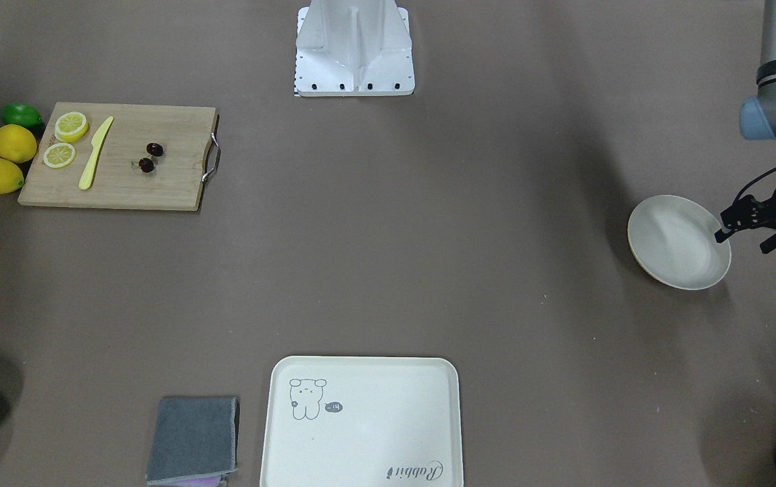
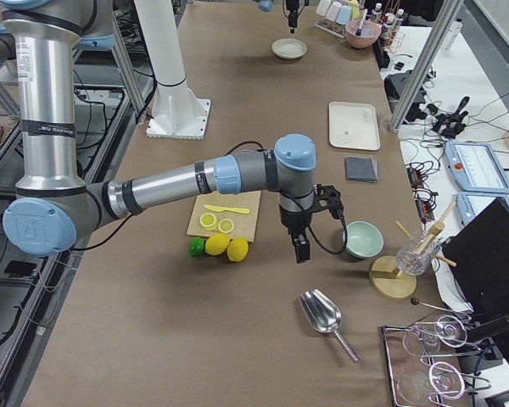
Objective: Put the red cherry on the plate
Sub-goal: 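Lower the left gripper to the white plate rim and grip it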
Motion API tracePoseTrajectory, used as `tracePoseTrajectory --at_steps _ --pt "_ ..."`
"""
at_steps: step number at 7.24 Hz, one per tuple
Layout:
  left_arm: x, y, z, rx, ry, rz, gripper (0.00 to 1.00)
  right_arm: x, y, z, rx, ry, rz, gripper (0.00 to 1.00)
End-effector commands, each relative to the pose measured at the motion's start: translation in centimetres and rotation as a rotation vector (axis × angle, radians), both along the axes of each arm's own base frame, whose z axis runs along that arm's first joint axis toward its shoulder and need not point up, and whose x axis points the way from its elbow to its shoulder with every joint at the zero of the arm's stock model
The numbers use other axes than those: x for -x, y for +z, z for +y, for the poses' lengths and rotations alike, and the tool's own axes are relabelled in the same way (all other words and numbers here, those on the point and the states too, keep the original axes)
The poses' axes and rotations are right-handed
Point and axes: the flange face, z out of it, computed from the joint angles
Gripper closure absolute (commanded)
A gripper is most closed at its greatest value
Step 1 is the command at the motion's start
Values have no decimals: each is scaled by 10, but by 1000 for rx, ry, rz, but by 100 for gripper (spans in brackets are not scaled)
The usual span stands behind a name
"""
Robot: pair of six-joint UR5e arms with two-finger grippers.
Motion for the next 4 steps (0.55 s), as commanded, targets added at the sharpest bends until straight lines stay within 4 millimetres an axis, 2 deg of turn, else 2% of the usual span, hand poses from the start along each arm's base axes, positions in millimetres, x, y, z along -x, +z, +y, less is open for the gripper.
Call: tracePoseTrajectory --at_steps 1,2,3,4 --pt "-18 21 1 -10 9 -6 3 0 0 0 -1 0 1 0" --pt "-20 23 2 -20 15 -1 13 0 -1 -1 -4 0 1 0" --pt "-20 23 2 -17 12 -1 44 0 -2 -1 -5 0 1 0" --pt "-20 23 2 -15 15 -1 93 0 -1 0 -4 0 1 0"
